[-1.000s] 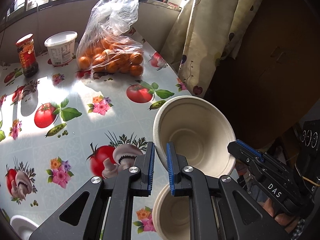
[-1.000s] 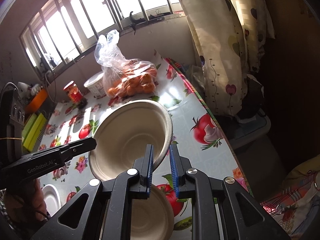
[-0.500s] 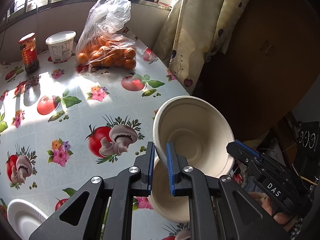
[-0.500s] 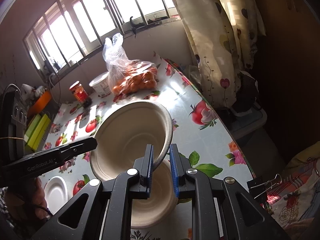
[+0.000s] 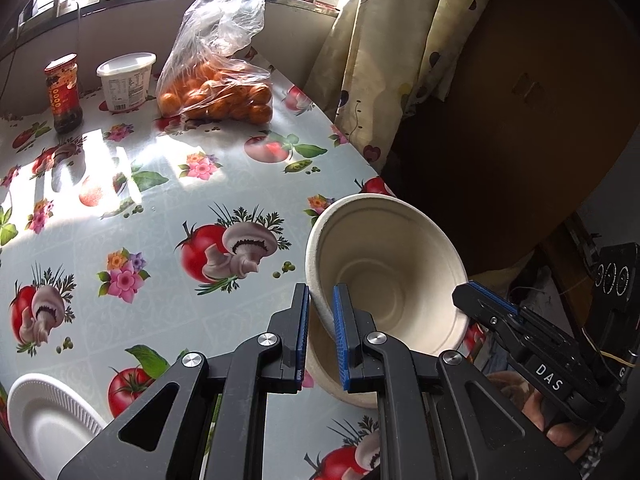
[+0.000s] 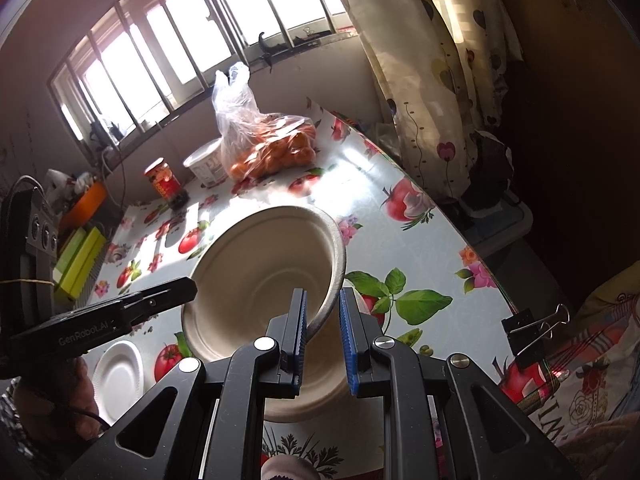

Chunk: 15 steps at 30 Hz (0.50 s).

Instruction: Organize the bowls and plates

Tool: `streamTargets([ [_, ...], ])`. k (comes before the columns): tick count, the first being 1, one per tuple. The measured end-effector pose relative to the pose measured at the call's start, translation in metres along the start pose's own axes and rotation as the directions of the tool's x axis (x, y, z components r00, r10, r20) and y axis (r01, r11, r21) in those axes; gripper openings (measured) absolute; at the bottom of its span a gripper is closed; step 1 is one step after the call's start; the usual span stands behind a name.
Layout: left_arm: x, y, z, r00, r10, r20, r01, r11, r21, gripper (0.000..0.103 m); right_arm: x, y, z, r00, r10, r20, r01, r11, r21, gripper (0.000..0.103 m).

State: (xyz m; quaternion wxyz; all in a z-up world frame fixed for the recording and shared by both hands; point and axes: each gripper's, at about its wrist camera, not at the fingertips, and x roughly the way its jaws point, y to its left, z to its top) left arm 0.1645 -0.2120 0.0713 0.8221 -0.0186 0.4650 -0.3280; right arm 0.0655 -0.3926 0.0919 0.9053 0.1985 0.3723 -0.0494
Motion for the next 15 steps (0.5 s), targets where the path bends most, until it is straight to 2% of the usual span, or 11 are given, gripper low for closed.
streamTargets([
  [15,0.001,-0.006,-0.025,1.0,0.011,-0.007,-0.011,1.0,0.023,0.013,-0.009,-0.007,-0.022,1.0,0.013,0.009,-0.014,0.999,0.031,0.016],
])
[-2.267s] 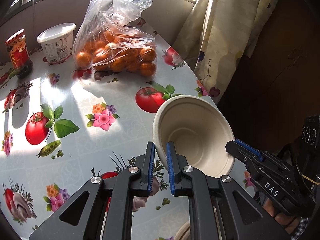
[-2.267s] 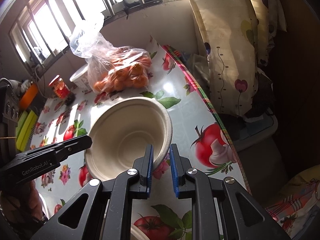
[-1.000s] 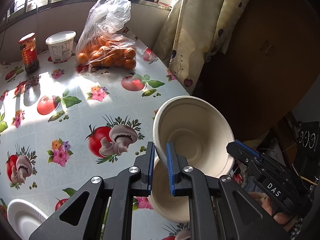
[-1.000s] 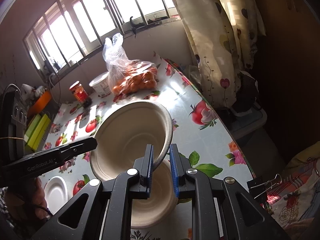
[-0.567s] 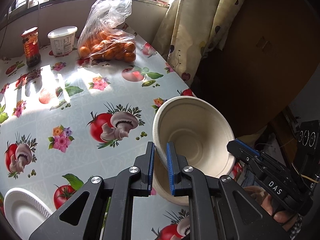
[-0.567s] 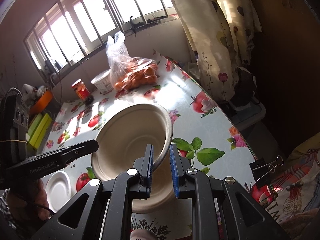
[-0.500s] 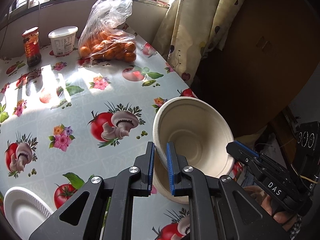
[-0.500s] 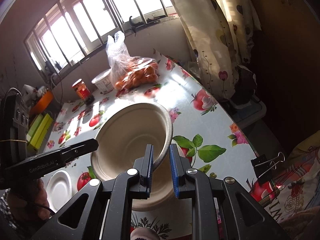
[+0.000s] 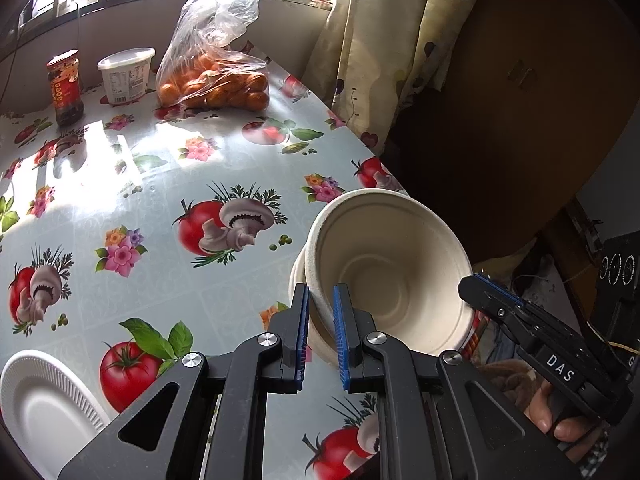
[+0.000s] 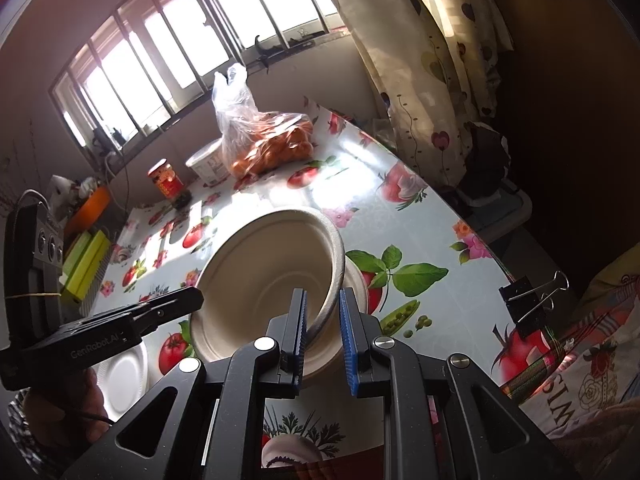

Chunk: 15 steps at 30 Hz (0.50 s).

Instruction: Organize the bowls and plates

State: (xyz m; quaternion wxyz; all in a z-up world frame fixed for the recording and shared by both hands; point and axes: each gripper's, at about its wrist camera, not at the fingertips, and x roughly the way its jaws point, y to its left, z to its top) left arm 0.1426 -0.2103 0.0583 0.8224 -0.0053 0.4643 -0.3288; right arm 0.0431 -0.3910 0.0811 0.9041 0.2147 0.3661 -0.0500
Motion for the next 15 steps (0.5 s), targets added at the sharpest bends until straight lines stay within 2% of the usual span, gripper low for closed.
streamTargets([
  [15,0.01,0.001,-0.006,1.0,0.012,-0.023,-0.013,1.0,-0.007,0.013,0.008,-0.006,-0.009,1.0,-0.006,-0.028,0.006,1.0,0.014,0.016],
])
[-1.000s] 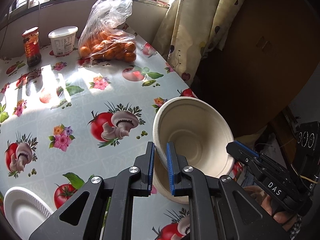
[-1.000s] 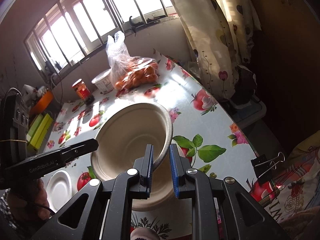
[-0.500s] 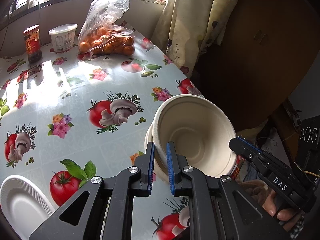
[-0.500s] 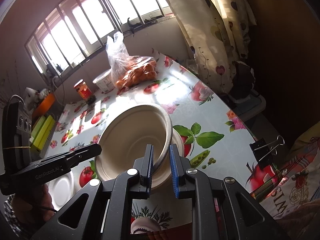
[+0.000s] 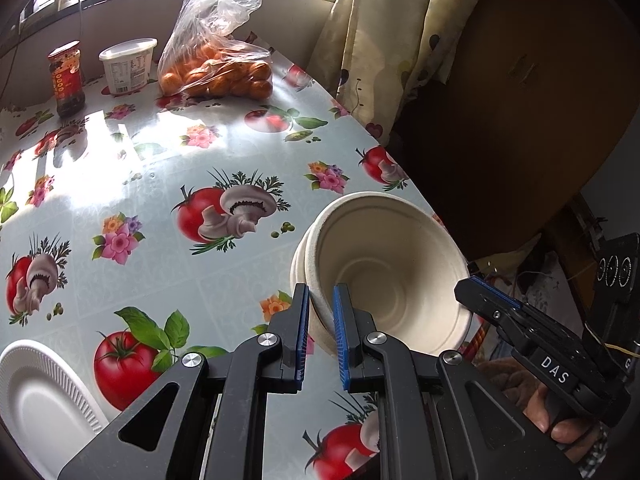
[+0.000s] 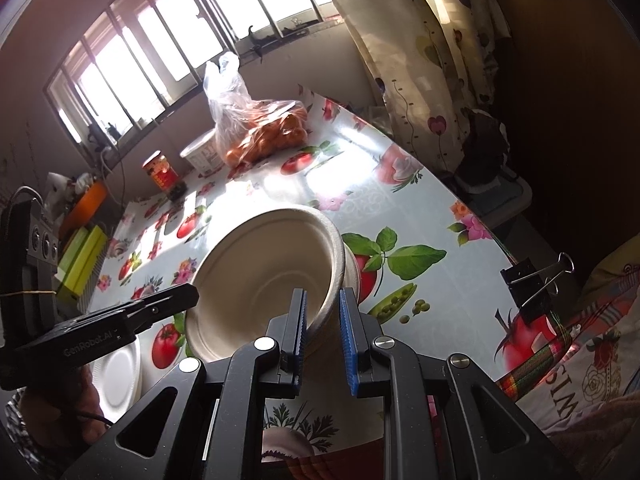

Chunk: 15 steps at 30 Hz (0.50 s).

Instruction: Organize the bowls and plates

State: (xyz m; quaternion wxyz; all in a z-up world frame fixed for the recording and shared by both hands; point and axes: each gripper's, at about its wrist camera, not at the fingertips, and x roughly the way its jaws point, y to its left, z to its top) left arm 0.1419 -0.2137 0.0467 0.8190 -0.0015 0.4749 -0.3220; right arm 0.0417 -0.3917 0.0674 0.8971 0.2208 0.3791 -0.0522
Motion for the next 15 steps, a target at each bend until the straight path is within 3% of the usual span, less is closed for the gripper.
streamTargets([
  [15,0.0096,0.0021,-0.0027,1.0,0.011,-0.018,-0.011,1.0,-0.004,0.013,0.0076,-0.0008,-0.004,1.0,-0.022,-0.017,0.022,1.0,-0.01,0.017],
])
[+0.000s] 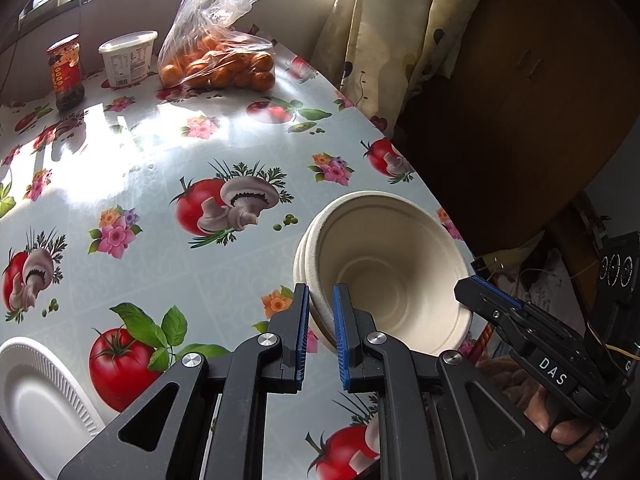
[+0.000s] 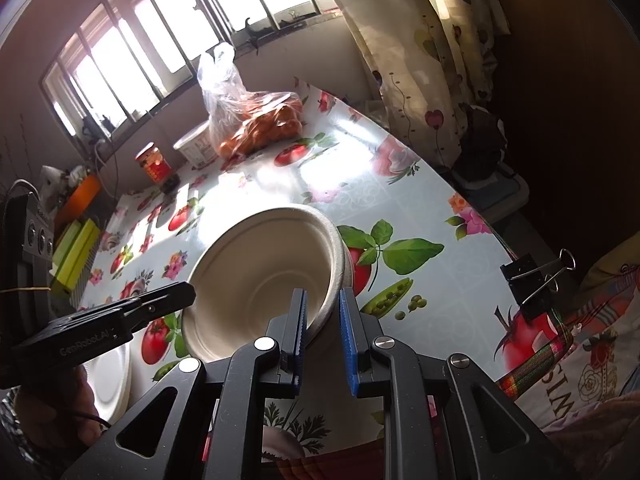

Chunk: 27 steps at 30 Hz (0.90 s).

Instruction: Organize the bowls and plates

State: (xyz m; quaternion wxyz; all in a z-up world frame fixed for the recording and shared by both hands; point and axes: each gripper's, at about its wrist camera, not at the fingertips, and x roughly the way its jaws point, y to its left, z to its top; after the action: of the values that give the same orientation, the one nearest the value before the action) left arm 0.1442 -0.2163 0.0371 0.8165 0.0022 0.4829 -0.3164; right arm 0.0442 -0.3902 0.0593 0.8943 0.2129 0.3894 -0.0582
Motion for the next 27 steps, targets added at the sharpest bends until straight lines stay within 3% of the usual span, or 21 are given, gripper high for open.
streamTargets([
  [27,0.0057,0.0028,-0.0009,1.0,-0.002,-0.01,0.001,1.0,-0.007,0.013,0.0076,0.0009,-0.0032,1.0,-0.008,-0.006,0.008,1.0,-0.004,0.017],
])
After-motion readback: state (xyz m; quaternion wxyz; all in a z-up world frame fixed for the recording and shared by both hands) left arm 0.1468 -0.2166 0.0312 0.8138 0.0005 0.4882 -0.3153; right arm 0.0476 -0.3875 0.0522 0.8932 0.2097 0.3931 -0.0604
